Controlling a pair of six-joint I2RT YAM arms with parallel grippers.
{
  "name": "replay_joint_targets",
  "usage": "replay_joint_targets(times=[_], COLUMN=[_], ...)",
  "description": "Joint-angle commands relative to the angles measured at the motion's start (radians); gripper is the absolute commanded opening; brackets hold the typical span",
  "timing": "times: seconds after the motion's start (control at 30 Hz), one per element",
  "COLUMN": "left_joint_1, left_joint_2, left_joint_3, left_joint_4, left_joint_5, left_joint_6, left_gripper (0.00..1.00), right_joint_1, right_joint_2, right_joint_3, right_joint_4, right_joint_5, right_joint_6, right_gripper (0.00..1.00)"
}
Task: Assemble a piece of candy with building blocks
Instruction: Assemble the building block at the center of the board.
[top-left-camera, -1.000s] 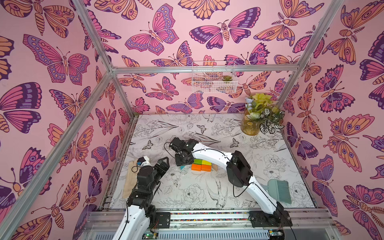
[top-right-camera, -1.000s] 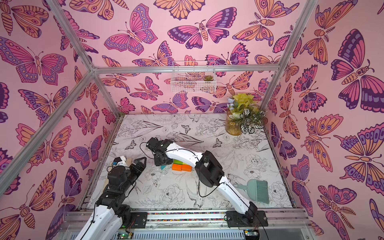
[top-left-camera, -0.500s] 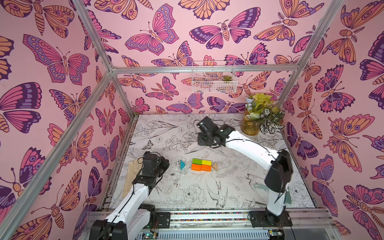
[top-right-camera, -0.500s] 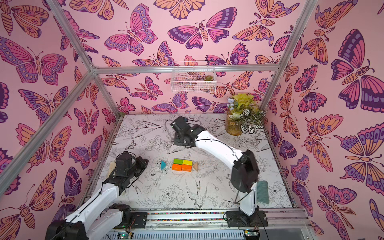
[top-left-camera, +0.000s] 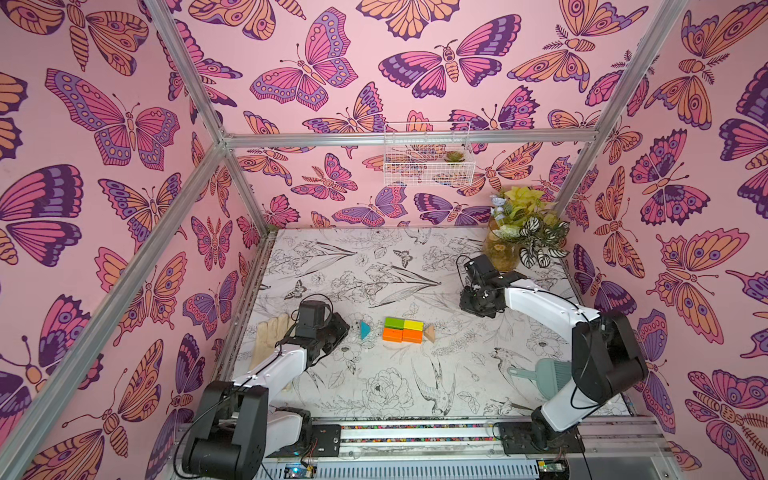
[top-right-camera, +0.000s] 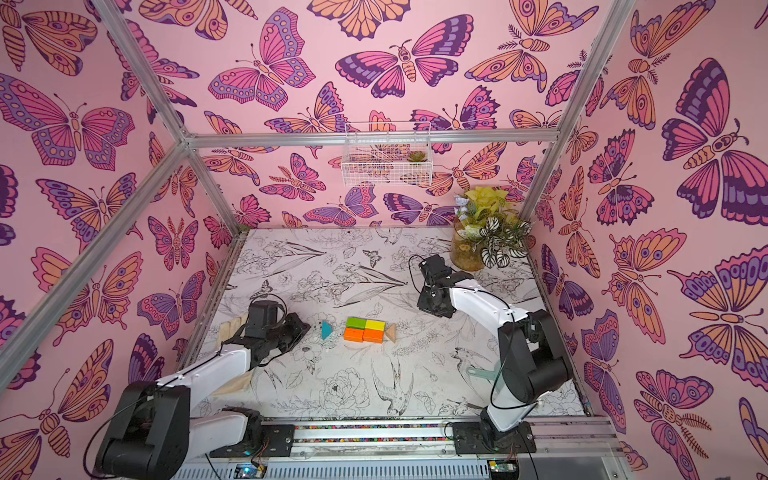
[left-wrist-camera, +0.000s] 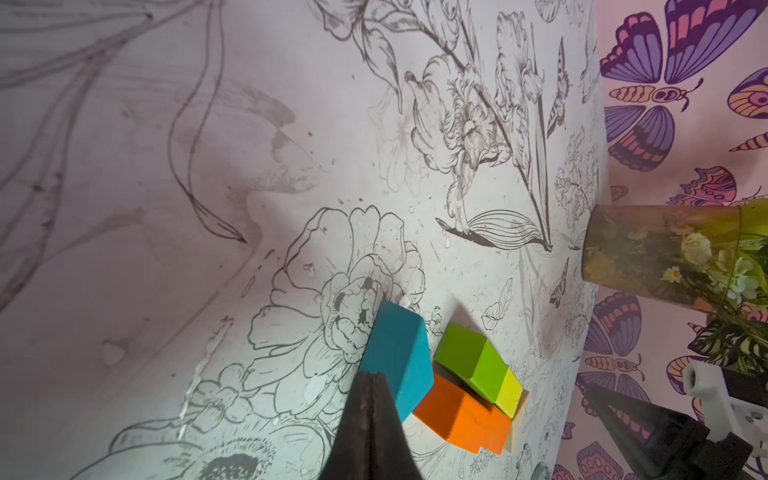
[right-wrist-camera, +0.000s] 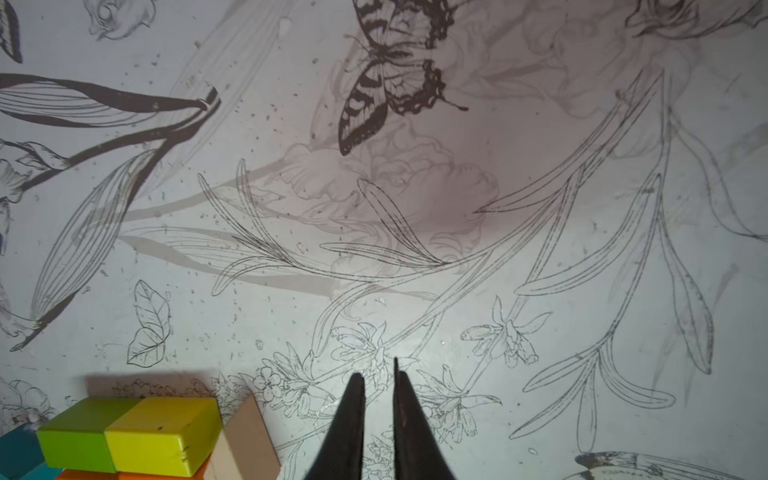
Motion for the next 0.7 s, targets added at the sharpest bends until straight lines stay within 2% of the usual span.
replay_joint_targets(times=[0.0,0.23,0.67], left_joint_1=[-0.023,-0.071,-0.090], left_joint_2=[0.010,0.131,0.206], left_joint_3=[0.026,0.051,0.107], left_joint_4=[-0.003,-0.003,0.021], left_joint_5=[0.019,0.012,0.010], left_joint_6=[0.018,0.007,0.015], left_gripper=[0.00,0.00,0.00], right_joint_1=[-0.014,-0.018,-0.020], right_joint_2=[0.004,0.000,-0.013], right_joint_3=[-0.003,-0.011,-0.031], right_joint_4=[0.034,0.040,0.054], right_joint_5=[-0.040,-0.047,-0.054], right_joint_6=[0.003,-0.002,0.002], right_gripper=[0.17,0.17,0.17])
